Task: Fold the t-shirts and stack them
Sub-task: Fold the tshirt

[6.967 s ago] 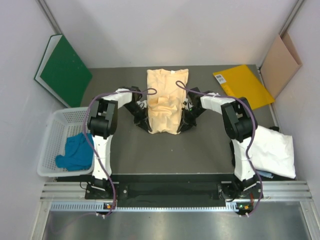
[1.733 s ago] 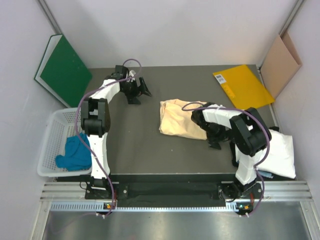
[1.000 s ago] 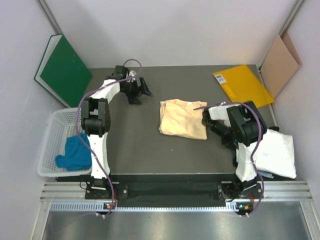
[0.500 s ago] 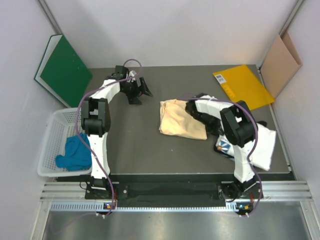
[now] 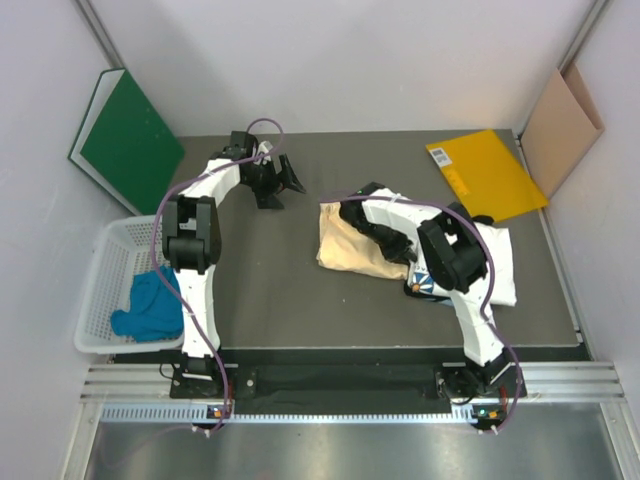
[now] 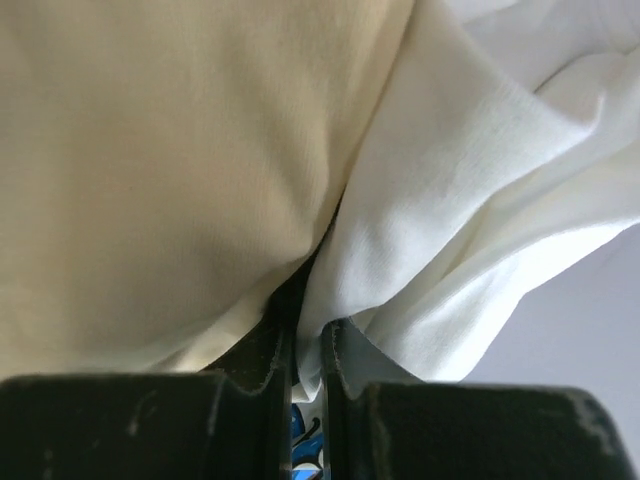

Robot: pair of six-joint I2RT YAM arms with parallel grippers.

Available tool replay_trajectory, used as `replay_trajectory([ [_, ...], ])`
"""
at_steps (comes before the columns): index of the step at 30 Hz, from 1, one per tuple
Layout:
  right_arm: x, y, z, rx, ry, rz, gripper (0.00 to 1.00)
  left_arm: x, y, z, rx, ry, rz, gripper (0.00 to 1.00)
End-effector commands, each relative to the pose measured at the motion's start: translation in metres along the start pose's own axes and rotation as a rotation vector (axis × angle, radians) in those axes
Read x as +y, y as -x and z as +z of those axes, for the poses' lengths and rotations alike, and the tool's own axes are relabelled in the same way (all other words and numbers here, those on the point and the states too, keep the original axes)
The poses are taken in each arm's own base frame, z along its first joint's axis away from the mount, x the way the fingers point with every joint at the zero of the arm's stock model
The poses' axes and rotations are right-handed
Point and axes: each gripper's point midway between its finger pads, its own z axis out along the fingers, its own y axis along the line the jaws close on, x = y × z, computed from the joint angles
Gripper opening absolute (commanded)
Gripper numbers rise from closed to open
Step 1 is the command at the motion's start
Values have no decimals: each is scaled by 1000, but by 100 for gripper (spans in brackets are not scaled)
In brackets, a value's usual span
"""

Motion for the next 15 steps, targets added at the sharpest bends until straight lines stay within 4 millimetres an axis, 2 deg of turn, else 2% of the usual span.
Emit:
replay_trajectory([
  [1, 27, 32, -23, -101, 150, 6, 0, -13, 12, -11, -45, -28, 44, 99],
  [4, 31, 44, -32, -125, 167, -22, 0, -14, 11, -15, -46, -24, 46, 99],
  [7, 36, 48, -31, -122, 163, -47, 0, -16, 10, -23, -59, -22, 54, 99],
  [8, 37, 48, -31, -123, 164, -50, 0, -22, 9, -29, -66, -39, 68, 99],
  [13, 42, 59, -33, -150, 188, -58, 0, -23, -17, -41, -37, -60, 93, 99],
  [15, 44, 61, -33, -152, 186, -71, 0, -17, -31, -46, -4, -42, 103, 99],
])
